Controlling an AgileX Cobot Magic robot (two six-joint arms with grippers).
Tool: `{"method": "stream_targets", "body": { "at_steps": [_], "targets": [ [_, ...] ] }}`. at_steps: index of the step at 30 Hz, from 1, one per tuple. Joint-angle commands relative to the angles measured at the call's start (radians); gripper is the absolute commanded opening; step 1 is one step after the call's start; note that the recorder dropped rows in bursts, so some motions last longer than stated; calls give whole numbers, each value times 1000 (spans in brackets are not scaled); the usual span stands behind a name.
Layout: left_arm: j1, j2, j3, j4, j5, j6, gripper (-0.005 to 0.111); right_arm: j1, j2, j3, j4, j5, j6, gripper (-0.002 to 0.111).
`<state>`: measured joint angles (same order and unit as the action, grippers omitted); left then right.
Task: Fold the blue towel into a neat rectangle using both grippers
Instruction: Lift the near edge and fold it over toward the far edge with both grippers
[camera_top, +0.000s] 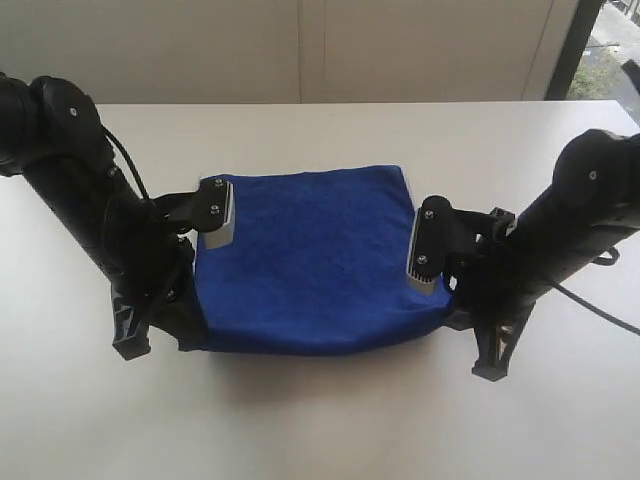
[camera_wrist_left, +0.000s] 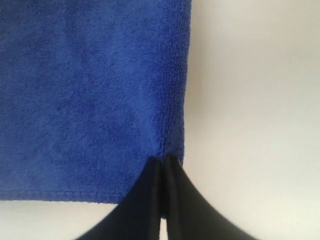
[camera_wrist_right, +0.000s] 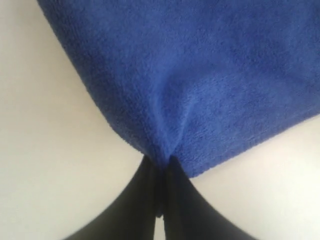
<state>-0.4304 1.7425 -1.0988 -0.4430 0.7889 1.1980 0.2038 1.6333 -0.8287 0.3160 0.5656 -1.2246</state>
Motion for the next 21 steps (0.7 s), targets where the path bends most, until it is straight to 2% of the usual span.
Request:
{"method": "stream_targets", "body": {
  "at_steps": [1, 7, 13, 16, 21],
  "targets": [
    [-2, -35, -3, 10, 79, -55, 0, -1, -51, 3, 0, 49, 24, 0],
    [-2, -54, -3, 24, 167, -66, 0, -1, -116, 3, 0, 160, 97, 0],
    [-2, -54, -1, 59, 182, -77, 0, 7, -142, 3, 20, 299, 123, 0],
    [-2, -54, -3, 83, 173, -96, 0, 35, -154, 3, 20, 256, 99, 0],
    [0, -56, -26, 123, 82, -198, 0, 40, -158, -21, -7, 89, 109, 0]
  ]
}}
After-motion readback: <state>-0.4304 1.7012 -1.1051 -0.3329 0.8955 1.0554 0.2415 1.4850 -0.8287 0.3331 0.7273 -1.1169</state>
